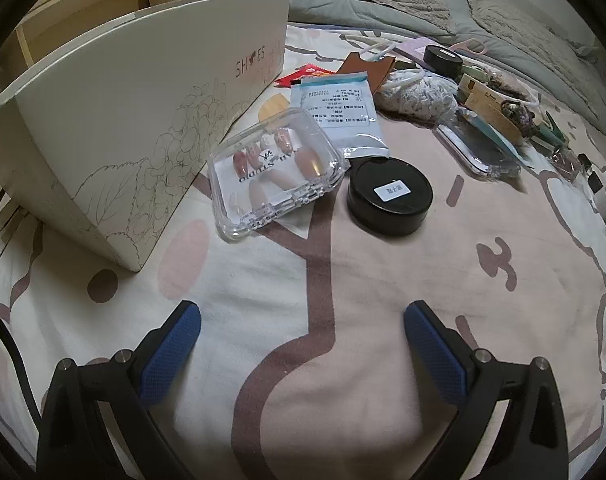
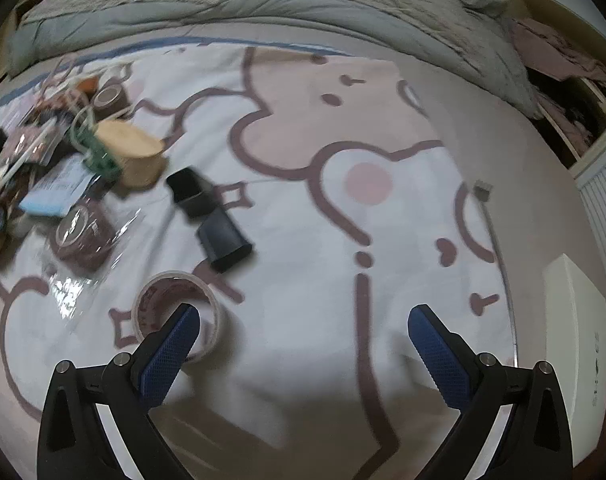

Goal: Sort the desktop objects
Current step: 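Grasp the black round jar with the left tool while the right tool grasps the white tape roll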

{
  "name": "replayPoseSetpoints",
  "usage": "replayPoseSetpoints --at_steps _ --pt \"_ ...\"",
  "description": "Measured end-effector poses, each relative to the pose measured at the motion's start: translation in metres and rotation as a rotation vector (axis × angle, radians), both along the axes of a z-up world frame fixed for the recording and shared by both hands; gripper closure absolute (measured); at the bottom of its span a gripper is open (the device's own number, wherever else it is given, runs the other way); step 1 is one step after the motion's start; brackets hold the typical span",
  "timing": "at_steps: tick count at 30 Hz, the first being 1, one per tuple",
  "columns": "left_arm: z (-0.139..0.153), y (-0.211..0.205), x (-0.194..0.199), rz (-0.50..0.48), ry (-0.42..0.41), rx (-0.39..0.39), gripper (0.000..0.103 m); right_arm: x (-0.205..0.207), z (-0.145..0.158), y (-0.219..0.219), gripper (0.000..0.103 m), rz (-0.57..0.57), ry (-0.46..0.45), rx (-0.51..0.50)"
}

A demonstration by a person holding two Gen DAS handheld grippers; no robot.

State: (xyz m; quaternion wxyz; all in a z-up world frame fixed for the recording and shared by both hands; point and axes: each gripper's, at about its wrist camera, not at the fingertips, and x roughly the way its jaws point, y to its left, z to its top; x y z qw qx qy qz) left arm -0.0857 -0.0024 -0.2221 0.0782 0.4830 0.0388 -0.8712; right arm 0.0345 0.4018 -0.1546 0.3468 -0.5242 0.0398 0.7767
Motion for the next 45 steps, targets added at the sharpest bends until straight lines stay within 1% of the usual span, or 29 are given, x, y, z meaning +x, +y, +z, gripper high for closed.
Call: replayPoseSetpoints --at_steps 5,10,15,19,22,28,32,35,39,40,42,43,45 --pt "0.005 -0.001 -0.004 -0.019 0.009 0.048 0.001 -0.002 -0.012 -0.01 0.0 0.015 -0.049 -0.066" --pt "0.012 -0.004 -0.018 -0.03 0.026 0.155 0.001 0.005 -0.017 -0.018 0.0 0.008 -0.03 -0.18" --pt "0.013 0.0 -0.028 -0.057 0.036 0.207 0.002 0.006 -0.024 -0.036 0.0 0.057 -0.062 -0.254" --pt "0.013 0.01 -0.031 -0.095 0.041 0.215 0.002 0.005 -0.028 -0.06 0.0 0.134 -0.095 -0.234" --pt "0.013 0.014 -0.039 -0.108 0.044 0.204 0.002 0.006 -0.028 -0.069 0.0 0.156 -0.101 -0.241" --pt "0.007 0.013 -0.057 -0.081 0.034 0.177 0.006 0.013 -0.028 -0.081 0.0 0.19 -0.115 -0.257" --pt "0.004 0.015 -0.065 -0.064 0.03 0.138 0.009 0.019 -0.019 -0.084 0.0 0.205 -0.11 -0.218" --pt "0.002 0.014 -0.068 -0.05 0.033 0.134 0.009 0.024 -0.011 -0.082 0.0 0.193 -0.08 -0.178" --pt "0.001 0.016 -0.066 -0.045 0.045 0.107 0.009 0.025 0.0 -0.073 0.0 0.15 -0.019 -0.125" --pt "0.001 0.015 -0.065 -0.043 0.048 0.106 0.009 0.022 0.005 -0.066 0.0 0.134 -0.015 -0.102" --pt "0.001 0.014 -0.064 -0.037 0.053 0.114 0.011 0.014 0.005 -0.063 0.0 0.114 -0.015 -0.065" --pt "0.001 0.012 -0.063 -0.034 0.057 0.122 0.012 0.011 0.002 -0.055 0.0 0.104 -0.019 -0.048" --pt "0.002 0.011 -0.062 -0.028 0.066 0.133 0.014 -0.001 0.004 -0.045 0.0 0.084 -0.026 -0.027"
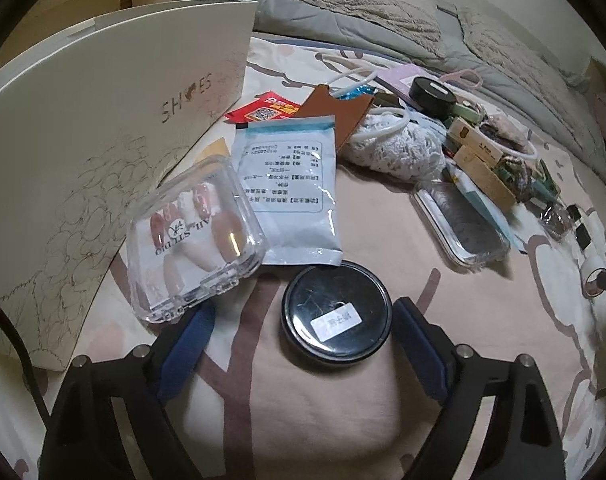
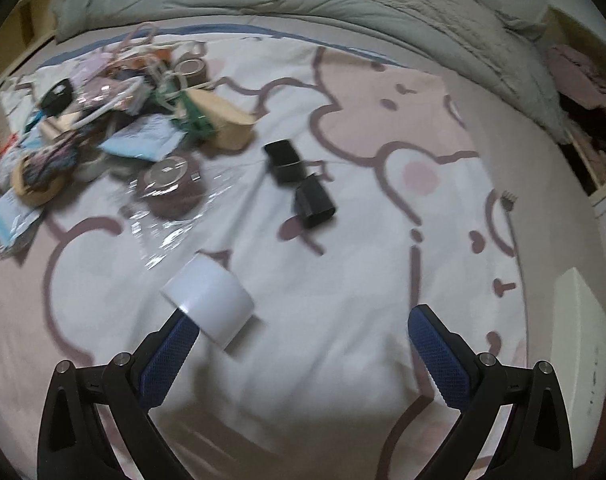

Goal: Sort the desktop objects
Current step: 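Grasp the black round jar with the left tool while the right tool grasps the white tape roll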

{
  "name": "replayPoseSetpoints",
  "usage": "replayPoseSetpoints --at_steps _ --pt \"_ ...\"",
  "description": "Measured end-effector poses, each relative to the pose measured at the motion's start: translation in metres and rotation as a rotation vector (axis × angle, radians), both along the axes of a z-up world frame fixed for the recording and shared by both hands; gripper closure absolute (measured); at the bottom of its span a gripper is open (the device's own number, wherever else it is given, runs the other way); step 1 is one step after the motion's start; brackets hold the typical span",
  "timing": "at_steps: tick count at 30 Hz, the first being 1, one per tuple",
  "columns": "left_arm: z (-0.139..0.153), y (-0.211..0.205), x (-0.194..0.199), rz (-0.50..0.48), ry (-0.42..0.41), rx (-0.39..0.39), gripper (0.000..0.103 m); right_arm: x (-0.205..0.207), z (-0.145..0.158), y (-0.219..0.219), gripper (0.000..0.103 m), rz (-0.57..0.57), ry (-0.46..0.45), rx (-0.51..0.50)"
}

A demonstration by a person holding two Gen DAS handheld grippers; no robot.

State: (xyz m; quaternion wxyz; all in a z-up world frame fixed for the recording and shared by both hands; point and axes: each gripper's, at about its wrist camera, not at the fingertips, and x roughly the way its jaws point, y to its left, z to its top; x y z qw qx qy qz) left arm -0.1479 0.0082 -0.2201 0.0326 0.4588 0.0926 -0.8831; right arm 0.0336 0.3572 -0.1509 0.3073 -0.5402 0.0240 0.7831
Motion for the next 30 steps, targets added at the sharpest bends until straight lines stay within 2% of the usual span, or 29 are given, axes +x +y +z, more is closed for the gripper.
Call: replayPoseSetpoints --at_steps 4,12,15,18,22,30 --pt "0.001 -0.003 0.002 0.005 0.012 0.024 0.016 -0.005 0.0 0.01 0.0 -0.051 -0.011 0.024" --pt "0.0 -0.004 0.002 0.007 0.018 0.047 0.016 -0.013 -0.013 0.042 0.0 -0.177 -0.031 -0.004" --pt "0.0 -0.003 0.003 0.005 0.014 0.038 0.016 -0.013 -0.024 0.046 0.0 -0.204 -0.081 -0.032" --pt "0.0 -0.003 0.003 0.008 0.014 0.025 0.017 -0.009 -0.028 0.05 0.0 -0.243 -0.073 -0.081" --pt "0.001 -0.005 0.004 -0.004 0.02 0.044 0.025 -0.004 -0.03 0.048 0.0 -0.223 -0.093 -0.149" --pt "0.005 -0.001 0.014 -0.044 0.03 0.036 0.047 0.005 -0.03 0.023 0.0 -0.138 -0.132 -0.135"
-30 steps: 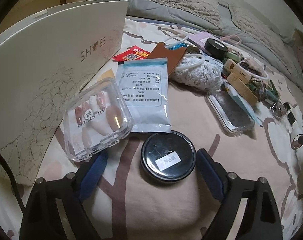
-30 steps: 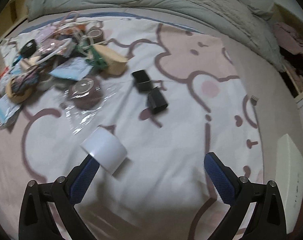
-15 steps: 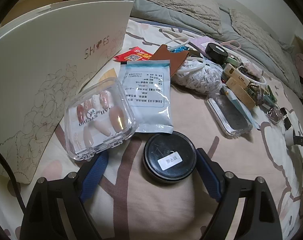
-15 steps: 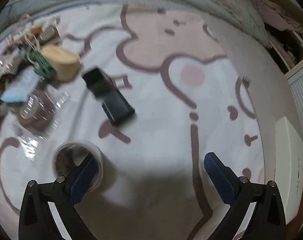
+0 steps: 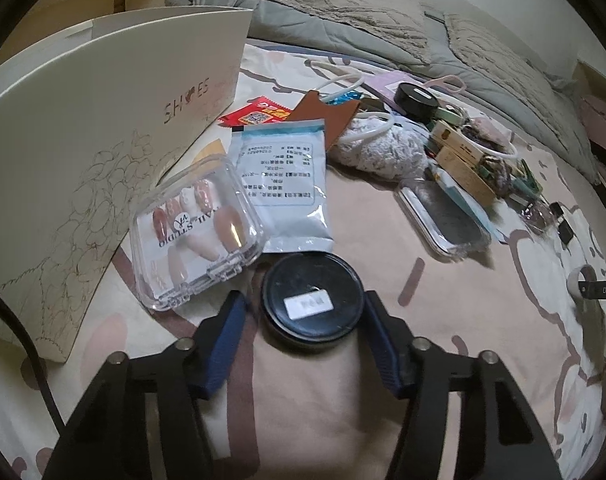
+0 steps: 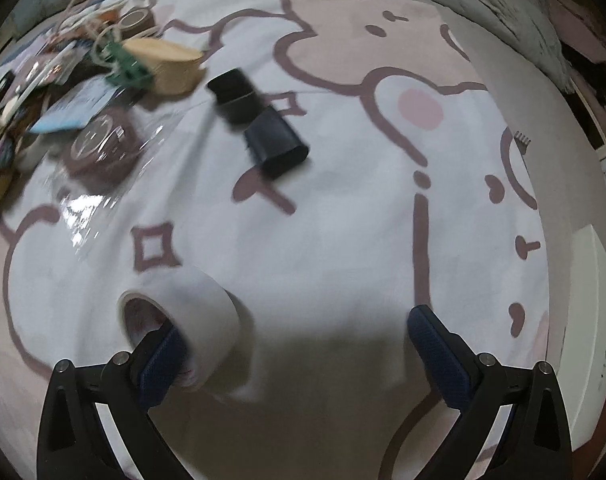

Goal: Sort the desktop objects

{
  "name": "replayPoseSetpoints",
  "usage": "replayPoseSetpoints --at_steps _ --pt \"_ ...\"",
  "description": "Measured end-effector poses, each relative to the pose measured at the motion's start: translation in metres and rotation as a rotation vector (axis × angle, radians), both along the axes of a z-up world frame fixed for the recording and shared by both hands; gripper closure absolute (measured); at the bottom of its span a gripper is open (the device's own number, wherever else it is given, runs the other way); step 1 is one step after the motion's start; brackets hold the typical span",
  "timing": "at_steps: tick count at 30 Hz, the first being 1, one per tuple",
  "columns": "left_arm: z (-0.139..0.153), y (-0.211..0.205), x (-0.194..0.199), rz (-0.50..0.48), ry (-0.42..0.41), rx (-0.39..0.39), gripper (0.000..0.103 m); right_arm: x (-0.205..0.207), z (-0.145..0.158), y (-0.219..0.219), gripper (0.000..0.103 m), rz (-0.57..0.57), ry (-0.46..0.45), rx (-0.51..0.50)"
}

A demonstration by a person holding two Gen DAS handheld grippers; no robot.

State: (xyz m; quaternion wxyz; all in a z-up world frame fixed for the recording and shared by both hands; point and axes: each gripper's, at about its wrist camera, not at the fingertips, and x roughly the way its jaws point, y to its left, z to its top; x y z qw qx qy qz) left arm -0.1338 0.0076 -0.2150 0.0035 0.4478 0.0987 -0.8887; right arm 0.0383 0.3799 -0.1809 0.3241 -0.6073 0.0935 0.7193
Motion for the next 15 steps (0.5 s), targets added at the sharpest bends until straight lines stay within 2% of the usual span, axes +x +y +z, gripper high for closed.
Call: replayPoseSetpoints --at_steps 4,8,15 --pt "0.001 0.0 0.005 -0.005 0.006 0.009 0.053 0.006 0.0 -0.018 0.0 0.025 -0.019 0.016" --pt "0.002 0.001 0.011 -0.017 0.018 0.023 0.053 0.012 0.0 -0.033 0.0 0.032 -0.026 0.018" --pt "0.005 0.011 0.026 -0.098 0.042 0.053 0.053 0.024 -0.002 -0.058 0.0 0.007 -0.004 -0.046"
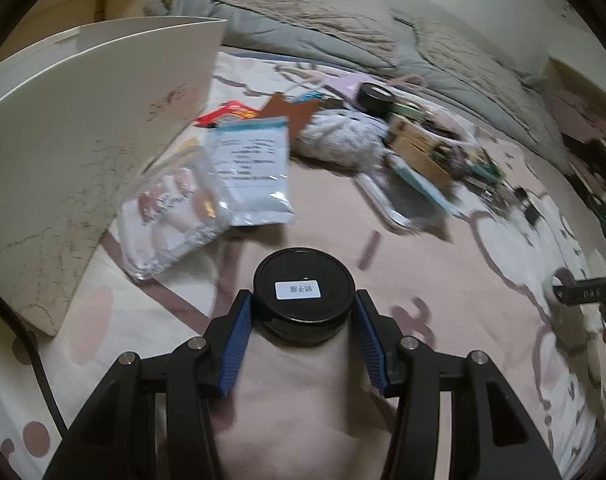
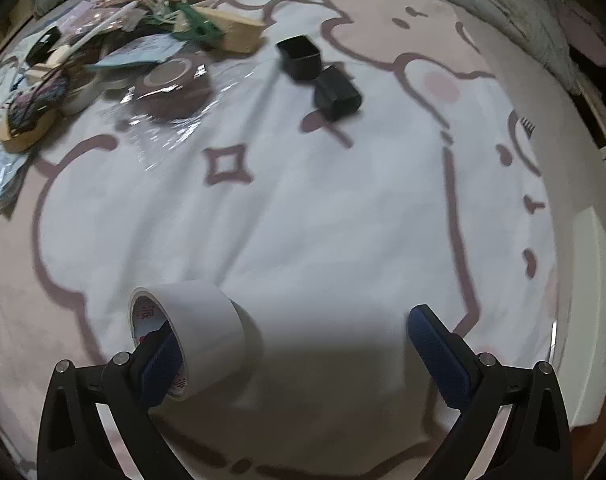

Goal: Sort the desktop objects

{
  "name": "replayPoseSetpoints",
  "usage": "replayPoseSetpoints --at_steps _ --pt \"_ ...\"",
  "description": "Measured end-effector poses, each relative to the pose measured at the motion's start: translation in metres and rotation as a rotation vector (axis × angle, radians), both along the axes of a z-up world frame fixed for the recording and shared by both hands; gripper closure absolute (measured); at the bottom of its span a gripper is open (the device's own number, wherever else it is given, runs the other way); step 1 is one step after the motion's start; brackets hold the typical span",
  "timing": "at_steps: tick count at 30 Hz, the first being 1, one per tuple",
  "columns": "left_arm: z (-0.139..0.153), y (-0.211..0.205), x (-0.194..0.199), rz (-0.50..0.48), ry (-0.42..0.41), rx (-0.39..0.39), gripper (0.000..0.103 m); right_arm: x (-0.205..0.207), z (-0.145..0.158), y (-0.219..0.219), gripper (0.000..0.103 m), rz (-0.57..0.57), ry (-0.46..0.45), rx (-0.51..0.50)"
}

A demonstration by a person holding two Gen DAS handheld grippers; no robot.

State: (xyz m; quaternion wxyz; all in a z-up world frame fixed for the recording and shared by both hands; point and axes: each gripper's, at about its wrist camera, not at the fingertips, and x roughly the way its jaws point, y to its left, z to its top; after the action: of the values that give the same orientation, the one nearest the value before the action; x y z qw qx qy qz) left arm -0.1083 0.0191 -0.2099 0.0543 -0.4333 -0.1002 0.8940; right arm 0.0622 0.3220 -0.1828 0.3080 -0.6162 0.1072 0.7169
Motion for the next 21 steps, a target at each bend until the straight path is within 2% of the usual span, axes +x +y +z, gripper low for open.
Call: replayPoseSetpoints --at_steps 4,13,17,21 --pt "0.001 0.018 0.008 -0.06 0.007 -0.061 0.053 0.005 -0.003 -0.02 0.0 0.005 0.02 -0.094" --pt "0.0 0.043 0.019 -0.165 0.031 -0.119 0.053 0.004 -0.004 -0.086 0.0 0.09 0.084 -0.227" --pt "-0.001 0.041 0.019 -0.169 0.024 -0.092 0.053 0.008 0.019 -0.112 0.0 0.165 0.163 -0.144" --pt "-0.002 0.036 0.017 -0.17 0.01 -0.048 0.05 0.021 0.032 -0.127 0.0 0.176 0.237 -0.104"
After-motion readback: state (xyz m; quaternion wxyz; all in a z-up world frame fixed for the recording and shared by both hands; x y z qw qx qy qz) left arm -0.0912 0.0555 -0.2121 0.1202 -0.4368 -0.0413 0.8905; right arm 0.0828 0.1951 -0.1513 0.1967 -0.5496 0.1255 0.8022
